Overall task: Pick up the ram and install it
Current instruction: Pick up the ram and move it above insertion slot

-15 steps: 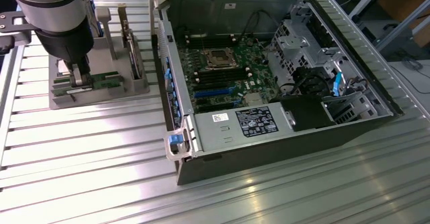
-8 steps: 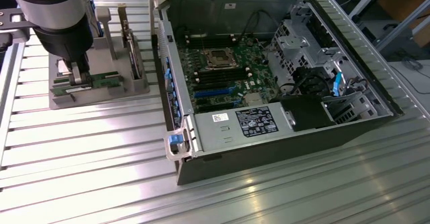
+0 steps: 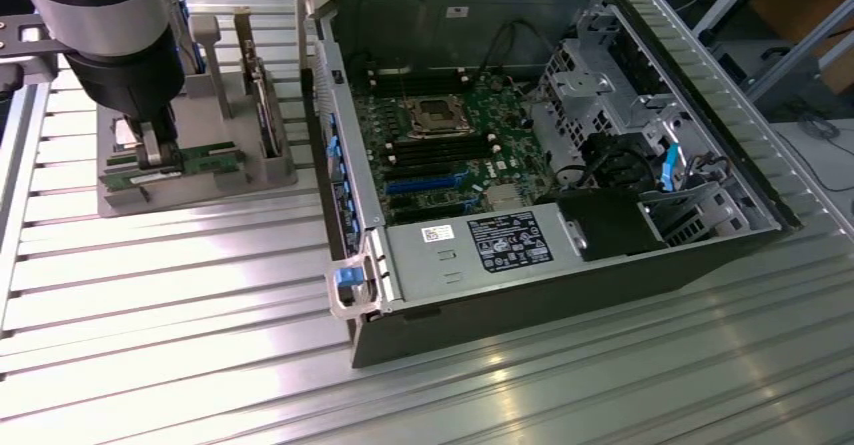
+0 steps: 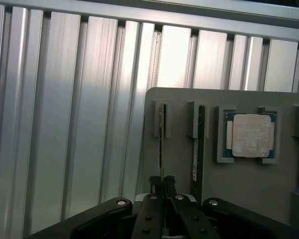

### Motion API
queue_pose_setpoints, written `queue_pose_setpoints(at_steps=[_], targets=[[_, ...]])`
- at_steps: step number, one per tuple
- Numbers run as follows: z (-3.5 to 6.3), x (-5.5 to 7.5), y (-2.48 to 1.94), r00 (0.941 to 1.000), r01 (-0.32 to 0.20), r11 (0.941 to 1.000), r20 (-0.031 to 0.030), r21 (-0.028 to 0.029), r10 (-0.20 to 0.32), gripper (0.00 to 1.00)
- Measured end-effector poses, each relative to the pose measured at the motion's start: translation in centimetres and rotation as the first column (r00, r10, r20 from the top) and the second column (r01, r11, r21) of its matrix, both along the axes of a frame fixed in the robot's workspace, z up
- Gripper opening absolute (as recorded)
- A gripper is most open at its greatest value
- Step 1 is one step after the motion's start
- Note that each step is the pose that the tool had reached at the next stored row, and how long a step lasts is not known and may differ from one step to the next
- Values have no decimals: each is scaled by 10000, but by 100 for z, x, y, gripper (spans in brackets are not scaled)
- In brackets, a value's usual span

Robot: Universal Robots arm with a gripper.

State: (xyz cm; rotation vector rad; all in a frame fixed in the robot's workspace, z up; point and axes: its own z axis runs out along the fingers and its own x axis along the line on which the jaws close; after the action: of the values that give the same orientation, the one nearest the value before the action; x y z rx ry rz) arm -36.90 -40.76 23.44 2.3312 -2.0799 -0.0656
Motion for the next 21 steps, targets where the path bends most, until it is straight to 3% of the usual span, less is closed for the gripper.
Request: queue_pose_setpoints(at_steps=[21], targets=[[56,0,0,10000,0,10000,0,0,0,12]])
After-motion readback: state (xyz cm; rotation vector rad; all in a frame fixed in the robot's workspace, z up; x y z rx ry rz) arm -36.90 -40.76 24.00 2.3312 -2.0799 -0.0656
